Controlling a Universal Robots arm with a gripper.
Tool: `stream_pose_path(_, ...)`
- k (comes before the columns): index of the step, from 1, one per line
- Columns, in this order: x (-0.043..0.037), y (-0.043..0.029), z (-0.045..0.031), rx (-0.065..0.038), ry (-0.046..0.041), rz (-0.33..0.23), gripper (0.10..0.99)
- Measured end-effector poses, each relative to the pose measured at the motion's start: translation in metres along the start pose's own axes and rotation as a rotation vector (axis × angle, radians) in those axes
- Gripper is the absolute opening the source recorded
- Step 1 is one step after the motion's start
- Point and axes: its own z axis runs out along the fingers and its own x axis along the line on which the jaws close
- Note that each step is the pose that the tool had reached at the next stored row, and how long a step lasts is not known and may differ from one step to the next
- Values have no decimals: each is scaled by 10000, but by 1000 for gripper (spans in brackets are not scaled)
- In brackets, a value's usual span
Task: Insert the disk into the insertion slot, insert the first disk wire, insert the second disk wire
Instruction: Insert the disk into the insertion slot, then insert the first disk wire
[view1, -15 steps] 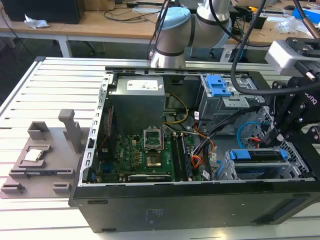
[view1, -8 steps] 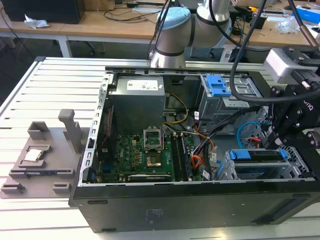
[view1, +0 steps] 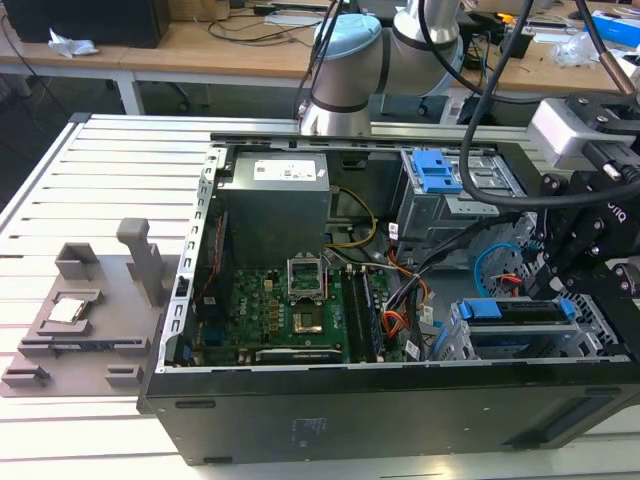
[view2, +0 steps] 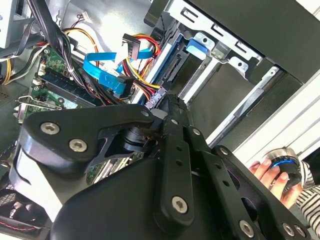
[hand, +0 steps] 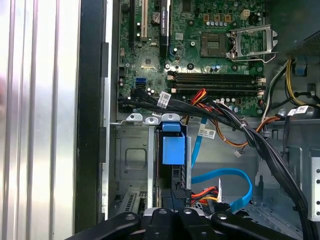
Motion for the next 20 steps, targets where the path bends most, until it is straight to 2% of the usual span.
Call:
stream_pose_path(6,0,-1,-1,0,0,0,106)
stream_pose_path(10,-3,7,-158,1,2,0,106)
stream_pose_path(15,-3,7,-162,1,-4,-1,114)
stream_pose_path(16,-3,7,-162,0,-6,-1,235)
stream_pose_path(17,-3,7,-162,1,-6,0,302)
stream_pose_path(18,-9,7,-163,0,-5,0,302)
stream_pose_path(20,-72,6,-162,1,-8,0,302)
